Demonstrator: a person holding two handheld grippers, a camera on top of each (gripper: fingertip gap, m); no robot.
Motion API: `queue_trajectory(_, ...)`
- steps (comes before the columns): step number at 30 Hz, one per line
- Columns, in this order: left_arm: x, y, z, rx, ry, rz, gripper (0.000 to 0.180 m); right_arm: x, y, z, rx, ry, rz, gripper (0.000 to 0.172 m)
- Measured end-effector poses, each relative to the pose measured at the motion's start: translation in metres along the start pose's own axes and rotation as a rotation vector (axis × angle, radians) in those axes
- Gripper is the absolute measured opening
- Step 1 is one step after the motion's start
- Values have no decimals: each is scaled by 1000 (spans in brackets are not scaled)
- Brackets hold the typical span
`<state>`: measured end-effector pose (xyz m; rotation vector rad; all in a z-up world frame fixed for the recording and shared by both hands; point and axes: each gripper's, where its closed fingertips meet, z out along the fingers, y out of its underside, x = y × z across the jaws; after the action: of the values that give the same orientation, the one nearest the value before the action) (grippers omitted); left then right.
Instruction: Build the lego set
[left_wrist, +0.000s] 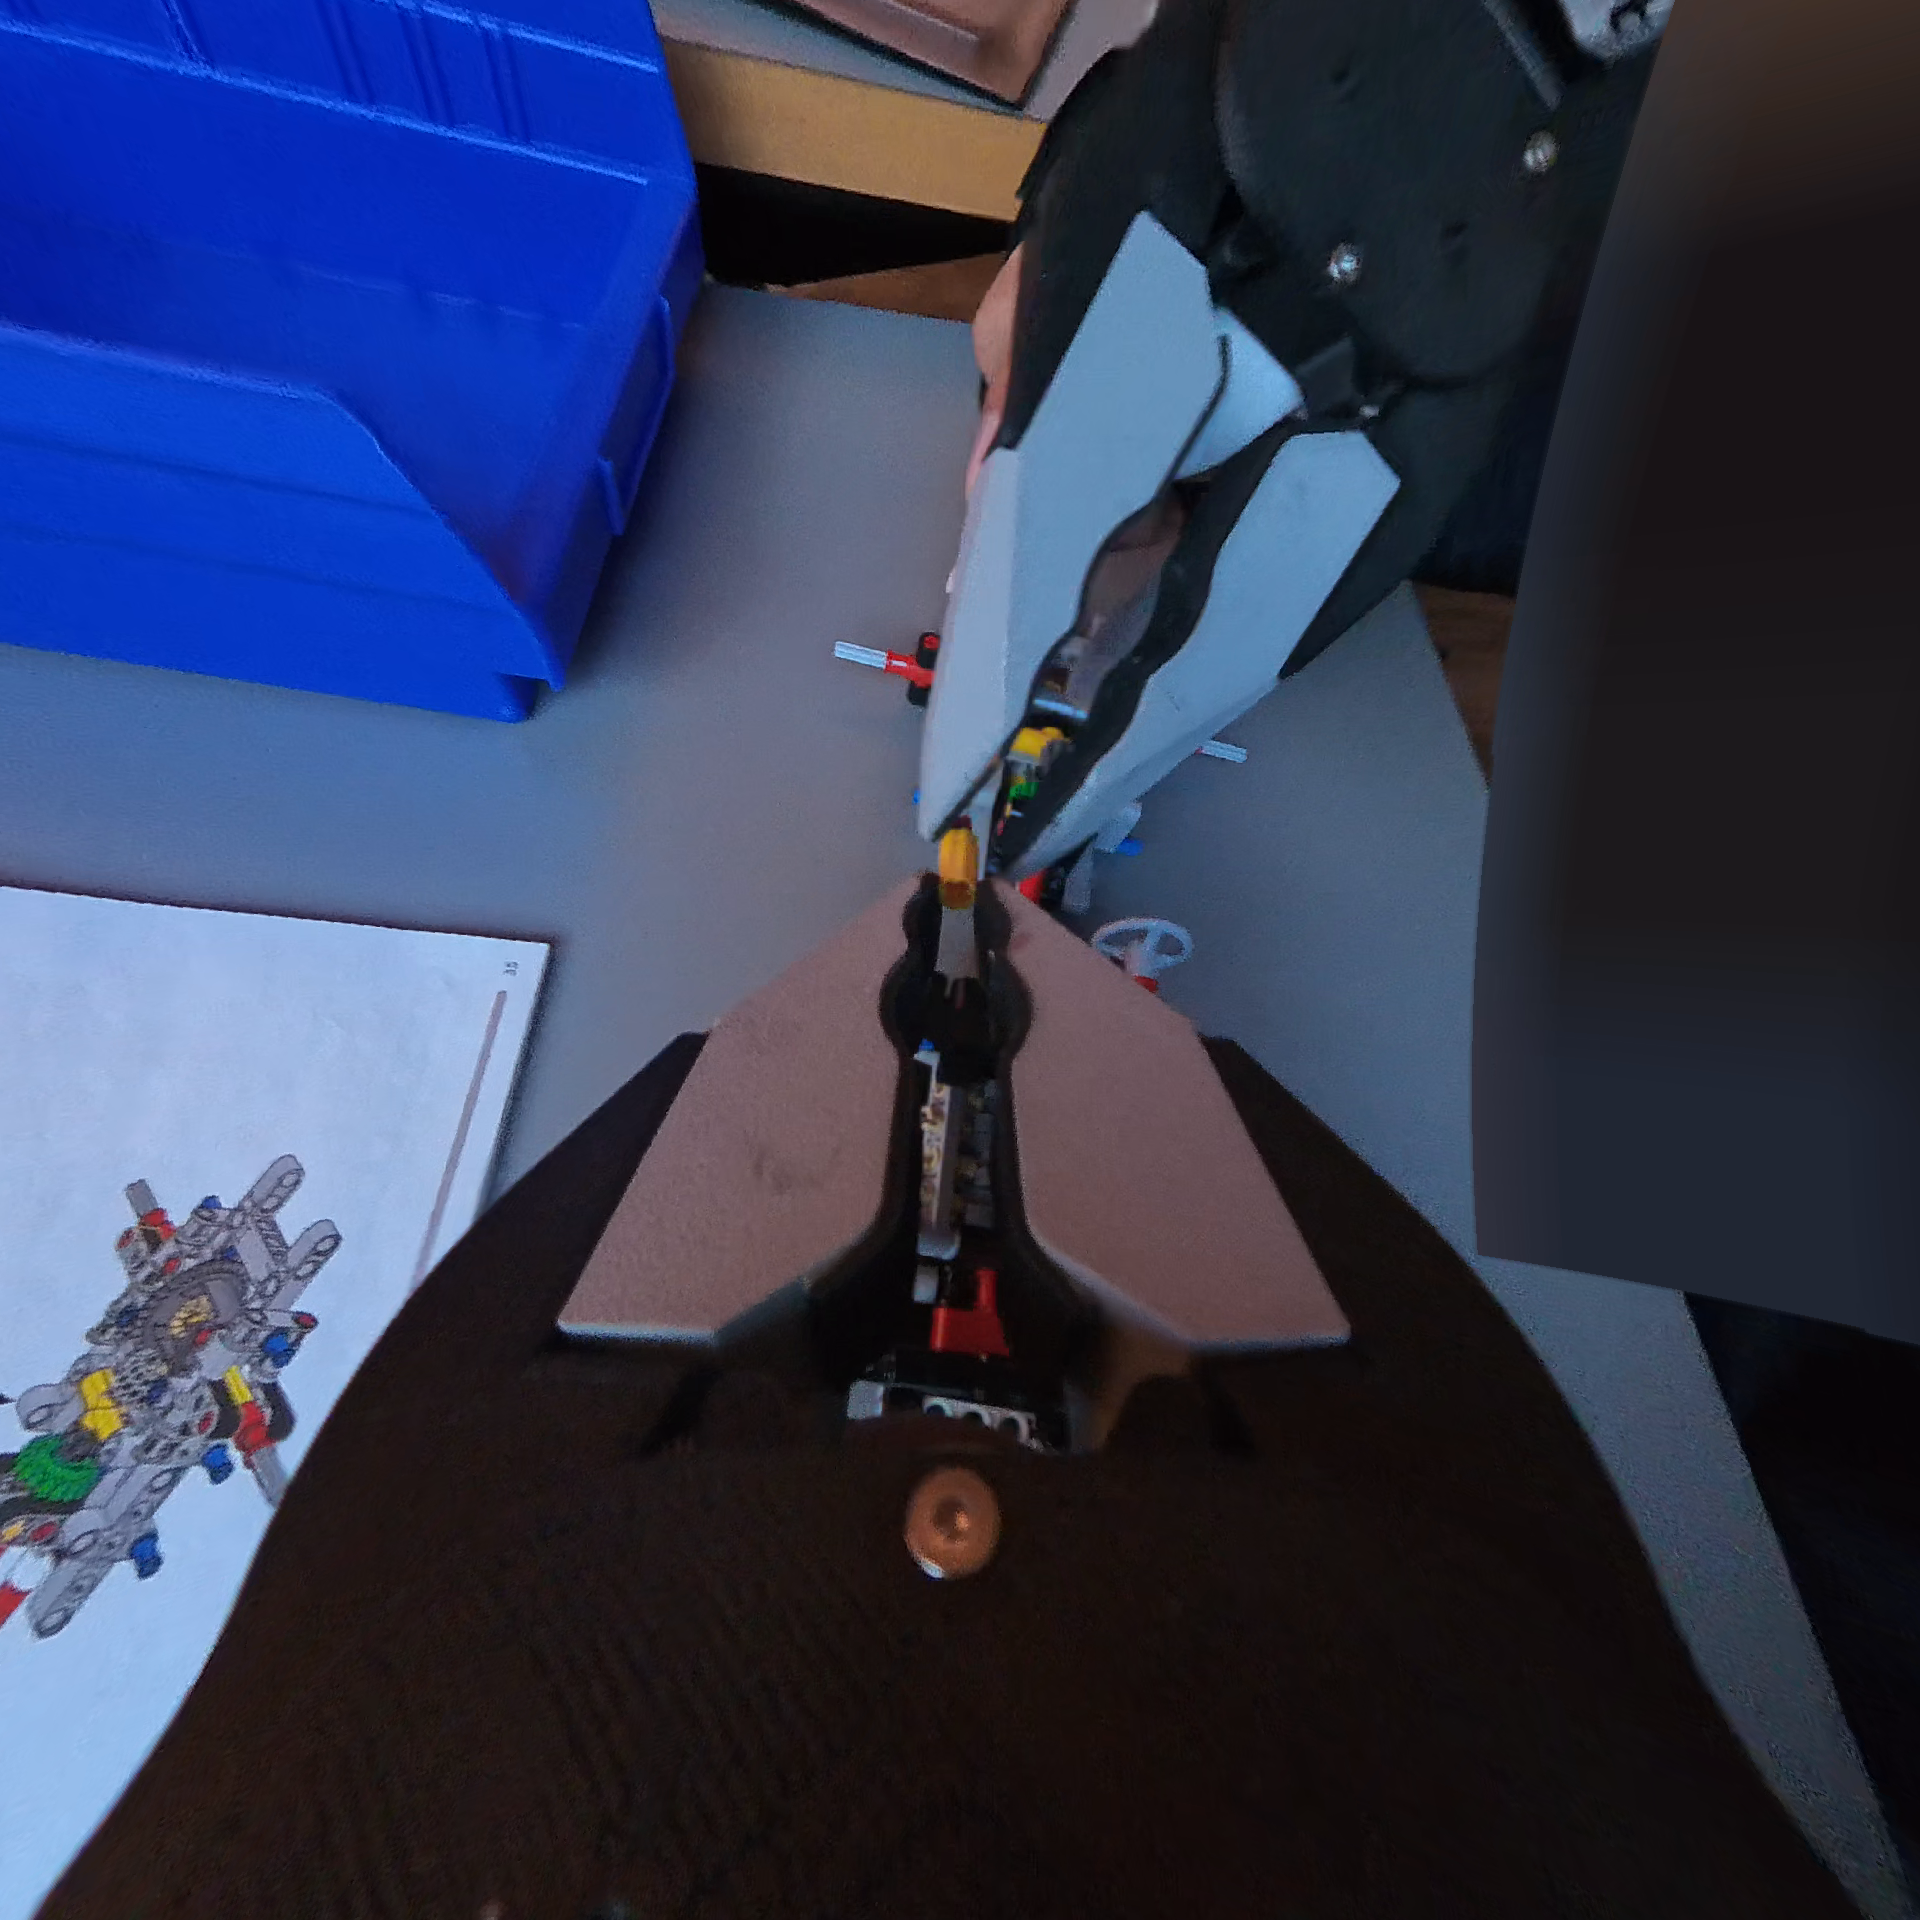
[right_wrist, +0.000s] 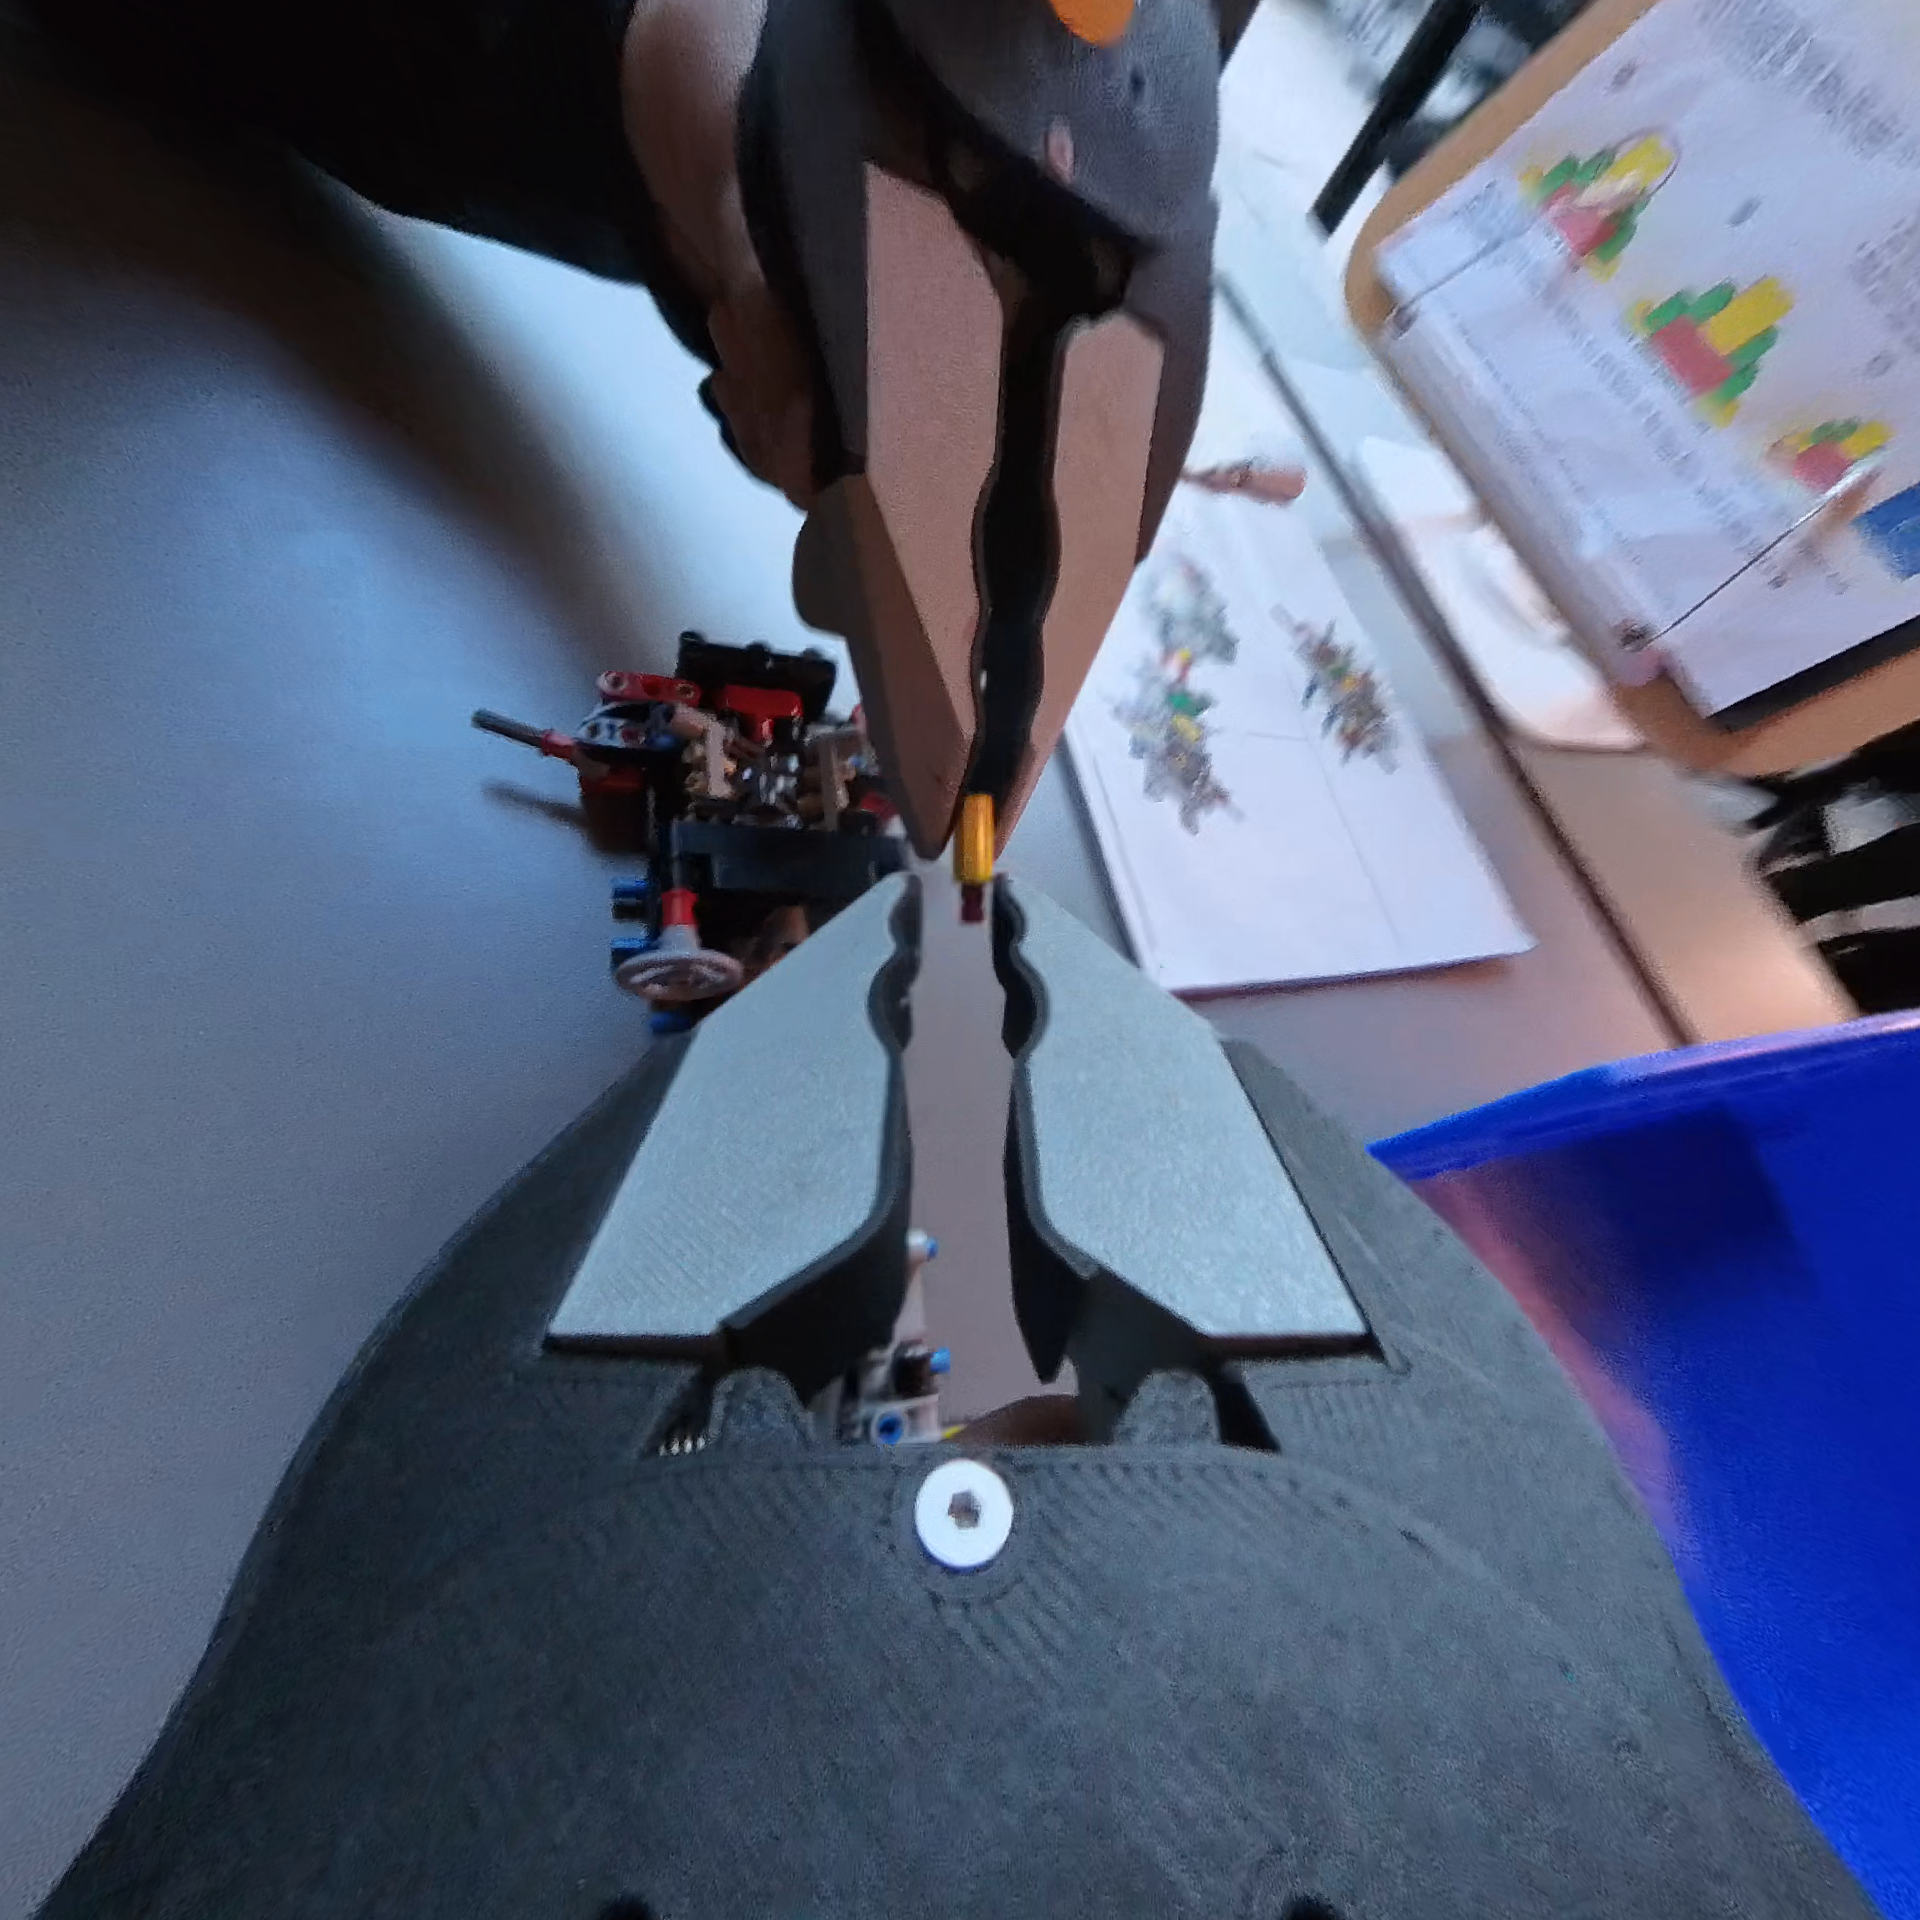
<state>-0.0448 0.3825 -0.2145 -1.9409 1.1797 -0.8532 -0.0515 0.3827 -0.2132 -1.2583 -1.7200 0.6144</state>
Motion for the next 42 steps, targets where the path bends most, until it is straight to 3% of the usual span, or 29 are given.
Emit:
queue_trajectory(2,2,-4,-3,11,3,4,4,-2,12,-4,-60,-56,92,32)
queue_trajectory(5,-3,3,-10,-13,-22,2,4,-14,30,-14,-144,-152,185,38)
queue_trajectory(8,-4,19,-20,-64,-21,-15,4,-16,36,-18,-166,-111,168,34)
queue_trajectory(11,-39,26,-27,-101,-169,38,4,-14,38,-20,-187,-77,164,28)
queue_trajectory(15,-58,46,1,-290,21,-54,4,-6,36,-18,-196,-44,196,25)
queue_trajectory(19,-70,68,10,-420,-31,7,5,-9,41,-27,-215,-16,198,23)
queue_trajectory(22,-68,67,10,-400,-30,-6,18,-10,43,-31,-194,-12,234,21)
queue_trajectory(26,-74,61,-7,-407,-114,18,55,-16,39,-31,-207,-70,216,25)
queue_trajectory(28,-61,43,-22,-334,-109,16,63,-23,37,-30,-236,-136,192,26)
queue_trajectory(30,-24,27,-28,-282,-13,48,75,-32,38,-27,-286,-219,172,27)
queue_trajectory(33,22,32,-11,-353,47,208,84,-38,45,-17,-381,-291,129,29)
queue_trajectory(36,28,46,12,-453,9,289,83,-45,56,-6,-480,-348,83,29)
queue_trajectory(40,16,48,23,-440,-47,282,63,-46,65,3,-544,-361,53,8)
queue_trajectory(42,14,53,24,-448,-53,273,64,-47,72,2,-587,-373,50,6)
